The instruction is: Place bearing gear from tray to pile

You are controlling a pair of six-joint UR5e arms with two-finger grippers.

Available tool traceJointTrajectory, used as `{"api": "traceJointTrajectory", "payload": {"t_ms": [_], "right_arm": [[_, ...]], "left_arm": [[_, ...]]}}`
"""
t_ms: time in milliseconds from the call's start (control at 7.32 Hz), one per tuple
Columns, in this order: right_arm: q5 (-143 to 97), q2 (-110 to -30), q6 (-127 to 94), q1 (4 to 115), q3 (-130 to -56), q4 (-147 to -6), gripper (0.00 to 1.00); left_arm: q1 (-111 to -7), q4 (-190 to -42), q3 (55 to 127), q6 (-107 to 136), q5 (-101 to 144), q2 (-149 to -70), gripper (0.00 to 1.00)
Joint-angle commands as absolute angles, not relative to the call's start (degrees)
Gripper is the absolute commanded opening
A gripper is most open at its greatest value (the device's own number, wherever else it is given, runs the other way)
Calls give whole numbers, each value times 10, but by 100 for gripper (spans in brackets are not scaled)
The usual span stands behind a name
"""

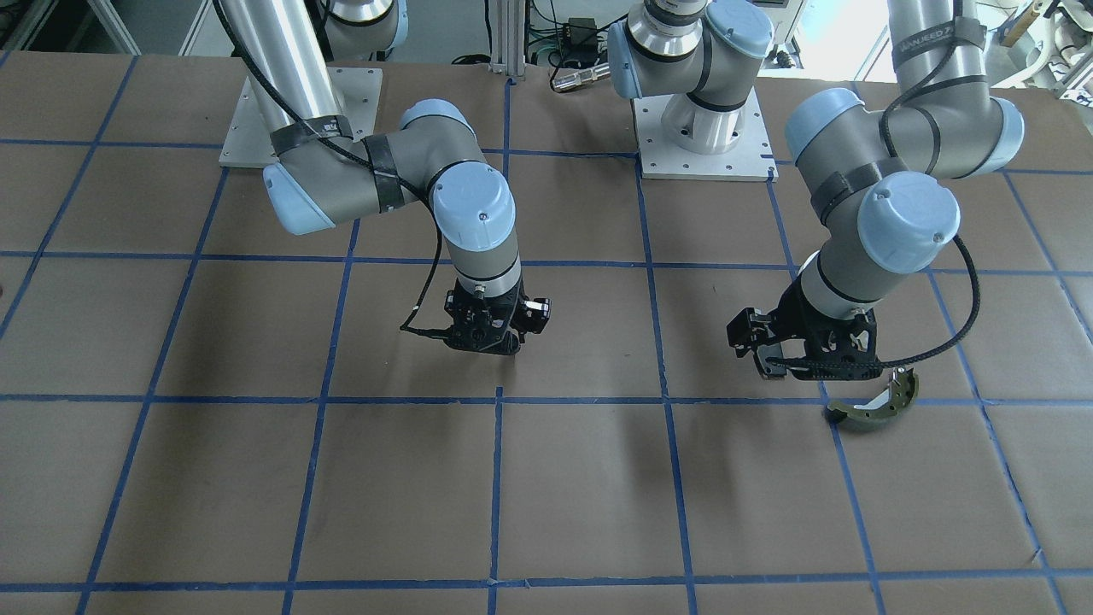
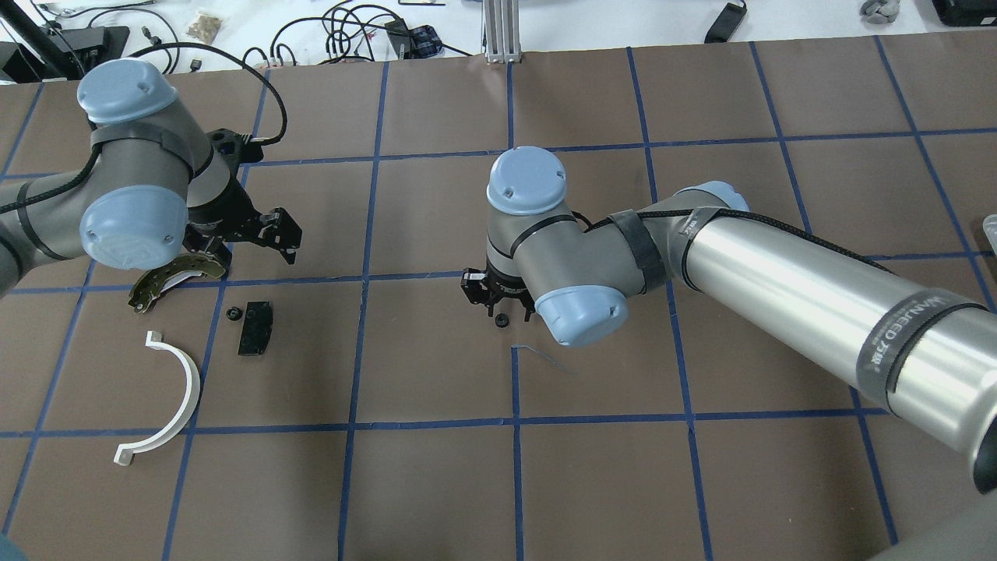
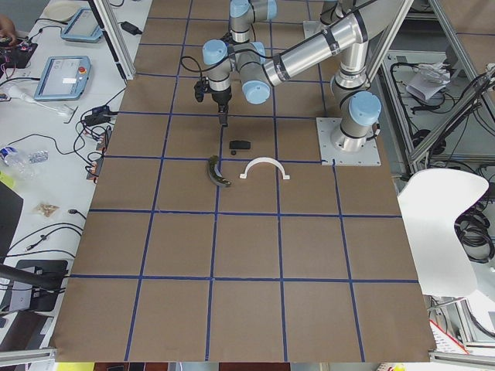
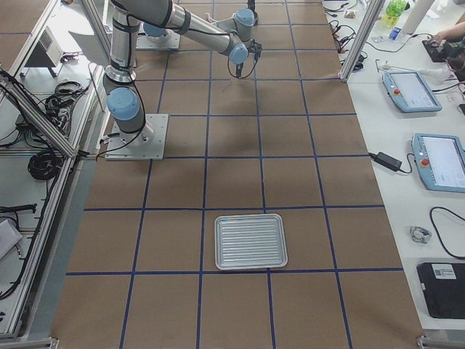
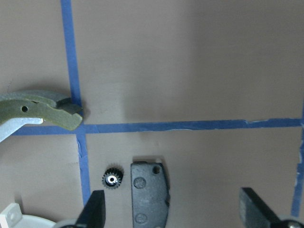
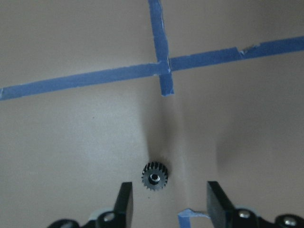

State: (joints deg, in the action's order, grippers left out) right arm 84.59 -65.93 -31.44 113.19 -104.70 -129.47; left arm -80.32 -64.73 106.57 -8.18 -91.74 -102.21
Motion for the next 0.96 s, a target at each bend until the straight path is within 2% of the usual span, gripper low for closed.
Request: {"api": "traceJointTrajectory", "payload": {"t_ms": [0,273,820], "right_arm": [[867,-662,-282,1120,-1027,-1291,100],[935,-687,-147,1080,-985,-1202,100],[932,-776,80,926,-946,-1073,100]], "left_arm": [[-854,-655,1063,2,-903,-1013,100],[-906,-654,1064,73,-901,-1020,100],[-1000,-631,1062,215,-902,-1038,100]]}}
